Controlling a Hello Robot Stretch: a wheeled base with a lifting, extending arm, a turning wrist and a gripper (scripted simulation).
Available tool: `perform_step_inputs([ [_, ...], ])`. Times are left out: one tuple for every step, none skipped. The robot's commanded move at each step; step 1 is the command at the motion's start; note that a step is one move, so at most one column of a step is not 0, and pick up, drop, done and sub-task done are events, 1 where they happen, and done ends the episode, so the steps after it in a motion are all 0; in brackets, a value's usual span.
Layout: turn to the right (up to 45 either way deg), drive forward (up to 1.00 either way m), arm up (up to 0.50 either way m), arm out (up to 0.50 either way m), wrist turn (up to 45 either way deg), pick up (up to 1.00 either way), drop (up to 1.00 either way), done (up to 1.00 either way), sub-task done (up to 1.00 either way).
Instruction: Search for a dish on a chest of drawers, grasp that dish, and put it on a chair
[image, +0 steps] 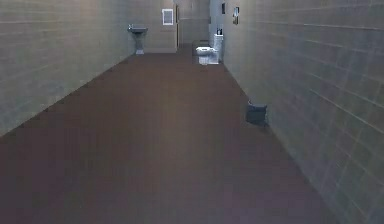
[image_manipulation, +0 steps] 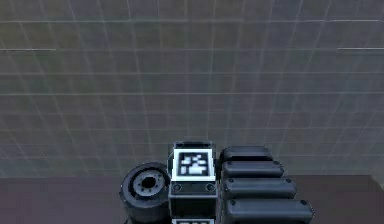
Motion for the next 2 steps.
perform_step_inputs([
  [0.0, 1.0, 0.0, 0.0, 0.0, 0.0, 0.0, 0.0, 0.0],
  [0.0, 1.0, 0.0, 0.0, 0.0, 0.0, 0.0, 0.0, 0.0],
])
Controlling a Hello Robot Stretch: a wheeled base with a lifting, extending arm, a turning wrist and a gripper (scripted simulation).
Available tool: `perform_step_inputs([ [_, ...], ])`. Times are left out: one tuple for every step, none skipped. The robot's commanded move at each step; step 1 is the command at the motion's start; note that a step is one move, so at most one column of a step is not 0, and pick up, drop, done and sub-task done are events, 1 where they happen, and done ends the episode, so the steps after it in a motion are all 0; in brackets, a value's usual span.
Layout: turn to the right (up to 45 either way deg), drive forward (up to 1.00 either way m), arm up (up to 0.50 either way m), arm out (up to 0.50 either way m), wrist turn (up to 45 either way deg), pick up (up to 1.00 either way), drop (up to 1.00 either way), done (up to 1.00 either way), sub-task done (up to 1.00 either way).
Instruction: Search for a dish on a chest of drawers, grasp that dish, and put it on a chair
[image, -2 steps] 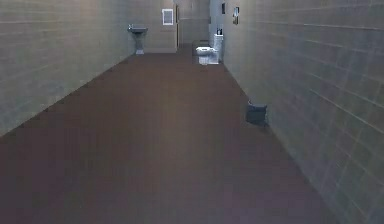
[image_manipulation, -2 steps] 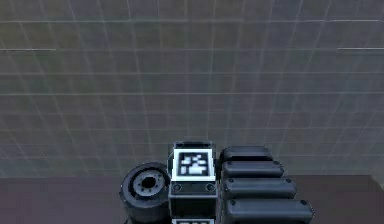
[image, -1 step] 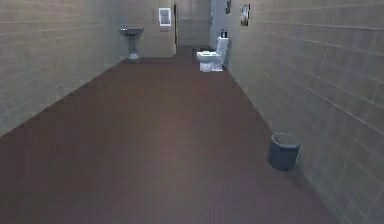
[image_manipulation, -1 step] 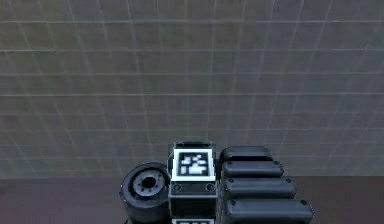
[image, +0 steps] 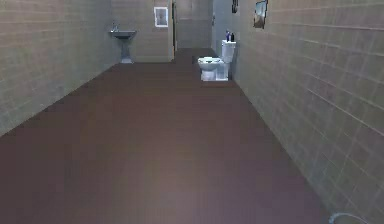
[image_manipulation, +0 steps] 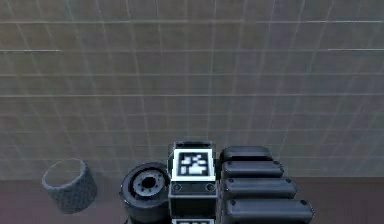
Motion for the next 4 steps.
perform_step_inputs([
  [0.0, 1.0, 0.0, 0.0, 0.0, 0.0, 0.0, 0.0, 0.0],
  [0.0, 1.0, 0.0, 0.0, 0.0, 0.0, 0.0, 0.0, 0.0],
  [-3.0, 0.0, 0.0, 0.0, 0.0, 0.0, 0.0, 0.0, 0.0],
  [0.0, 1.0, 0.0, 0.0, 0.0, 0.0, 0.0, 0.0, 0.0],
])
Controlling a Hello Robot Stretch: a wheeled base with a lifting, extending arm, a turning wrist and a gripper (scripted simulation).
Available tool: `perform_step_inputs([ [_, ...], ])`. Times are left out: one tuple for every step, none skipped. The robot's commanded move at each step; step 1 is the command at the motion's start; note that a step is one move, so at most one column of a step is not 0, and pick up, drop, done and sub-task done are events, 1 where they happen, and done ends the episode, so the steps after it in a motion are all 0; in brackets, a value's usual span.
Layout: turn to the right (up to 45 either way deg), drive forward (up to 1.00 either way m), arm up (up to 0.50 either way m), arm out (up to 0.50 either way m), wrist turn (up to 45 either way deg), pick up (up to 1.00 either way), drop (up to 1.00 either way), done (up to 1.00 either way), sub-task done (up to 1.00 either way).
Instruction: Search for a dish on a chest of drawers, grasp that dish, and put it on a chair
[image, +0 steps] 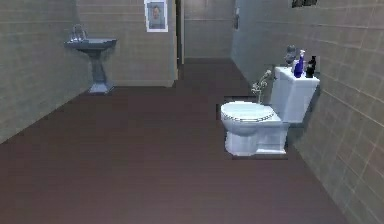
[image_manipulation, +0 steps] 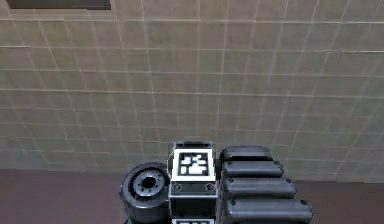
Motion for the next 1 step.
perform_step_inputs([
  [0.0, 1.0, 0.0, 0.0, 0.0, 0.0, 0.0, 0.0, 0.0],
])
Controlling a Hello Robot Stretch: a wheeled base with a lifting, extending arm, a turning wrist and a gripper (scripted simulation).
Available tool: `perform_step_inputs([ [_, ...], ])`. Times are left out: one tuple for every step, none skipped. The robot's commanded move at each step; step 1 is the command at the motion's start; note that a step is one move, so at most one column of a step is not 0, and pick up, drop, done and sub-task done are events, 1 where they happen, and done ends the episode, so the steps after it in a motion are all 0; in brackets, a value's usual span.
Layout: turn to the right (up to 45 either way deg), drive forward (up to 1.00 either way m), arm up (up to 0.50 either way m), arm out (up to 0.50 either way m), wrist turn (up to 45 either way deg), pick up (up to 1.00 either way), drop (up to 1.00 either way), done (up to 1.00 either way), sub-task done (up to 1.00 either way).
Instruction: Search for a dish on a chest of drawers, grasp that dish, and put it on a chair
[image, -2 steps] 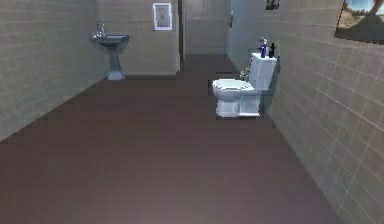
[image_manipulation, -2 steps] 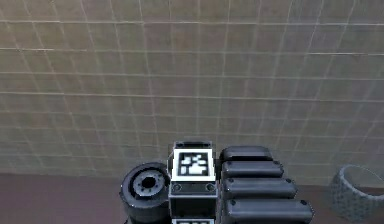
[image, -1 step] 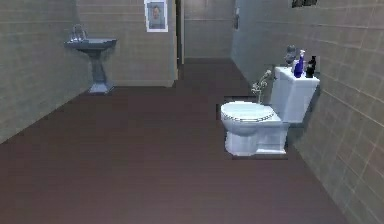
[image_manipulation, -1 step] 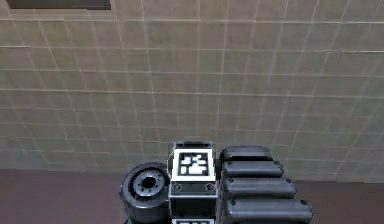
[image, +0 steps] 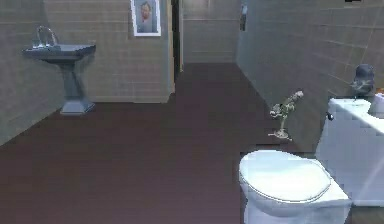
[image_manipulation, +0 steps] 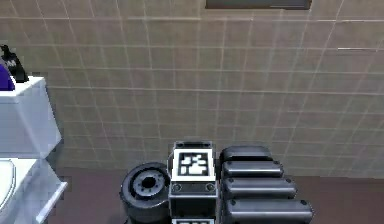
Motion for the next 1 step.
perform_step_inputs([
  [0.0, 1.0, 0.0, 0.0, 0.0, 0.0, 0.0, 0.0, 0.0],
])
